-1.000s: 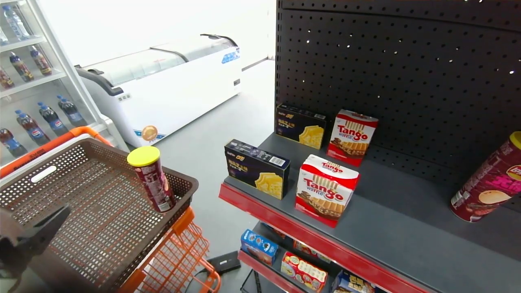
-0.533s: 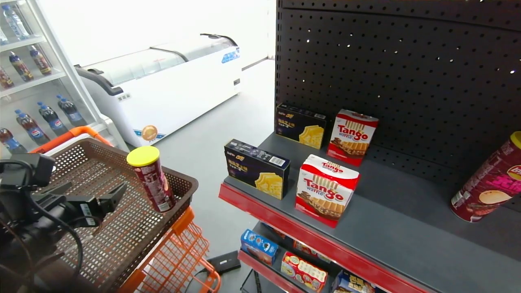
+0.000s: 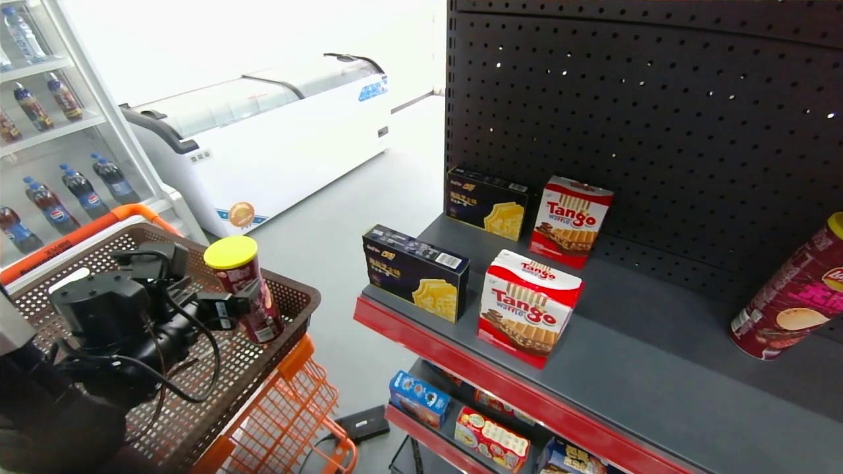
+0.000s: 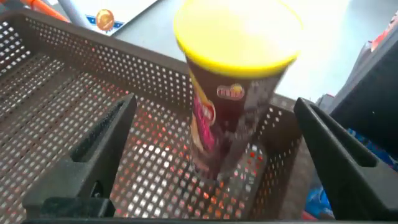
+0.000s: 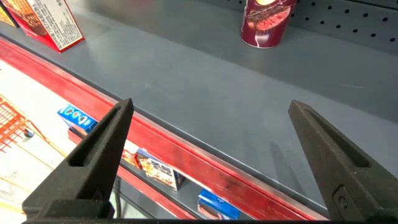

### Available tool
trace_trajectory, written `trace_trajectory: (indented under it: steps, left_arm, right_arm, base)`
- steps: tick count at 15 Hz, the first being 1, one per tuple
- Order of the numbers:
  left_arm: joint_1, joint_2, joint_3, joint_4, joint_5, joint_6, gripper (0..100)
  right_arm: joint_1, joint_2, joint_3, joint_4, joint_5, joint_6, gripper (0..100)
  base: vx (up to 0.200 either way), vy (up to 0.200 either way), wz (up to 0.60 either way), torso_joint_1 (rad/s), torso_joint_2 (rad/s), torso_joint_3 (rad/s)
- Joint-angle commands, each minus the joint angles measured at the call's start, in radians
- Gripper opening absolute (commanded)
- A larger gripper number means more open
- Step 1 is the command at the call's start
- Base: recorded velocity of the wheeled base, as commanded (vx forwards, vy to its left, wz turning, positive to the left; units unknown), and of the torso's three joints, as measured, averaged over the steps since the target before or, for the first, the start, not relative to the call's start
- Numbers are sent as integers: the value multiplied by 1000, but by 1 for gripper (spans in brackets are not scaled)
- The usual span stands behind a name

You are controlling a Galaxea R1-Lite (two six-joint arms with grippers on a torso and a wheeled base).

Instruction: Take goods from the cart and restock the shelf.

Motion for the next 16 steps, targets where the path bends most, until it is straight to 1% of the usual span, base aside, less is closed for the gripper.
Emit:
trace_trajectory:
  steps: [1,2,8,9,11,12,13,16]
  left_arm:
    - [3,140,-92,-29,0,0,100]
    - [5,180,-140,-32,1,0,100]
    - [3,301,-283,-29,1,0,100]
    - [3,307,-289,-32,1,0,0]
    - [2,322,-348,-17,1,1,0]
    - [-1,321,-361,-15,0,6,0]
    - [-4,316,-362,-15,0,15,0]
    - [-21,255,-355,-15,-2,11,0]
  right_arm:
    - [0,2,0,0,0,0,100]
    - [0,2,0,0,0,0,100]
    - [0,2,0,0,0,0,100]
    - [0,2,0,0,0,0,100]
    - [0,2,0,0,0,0,100]
    - [0,2,0,0,0,0,100]
    - [0,2,0,0,0,0,100]
    - [0,2,0,0,0,0,100]
  base:
    - [0,0,0,0,0,0]
    - [0,0,0,0,0,0]
    - [0,0,0,0,0,0]
    - [0,0,0,0,0,0]
    - [0,0,0,0,0,0]
    - [0,0,0,0,0,0]
    - [0,0,0,0,0,0]
    - [0,0,0,0,0,0]
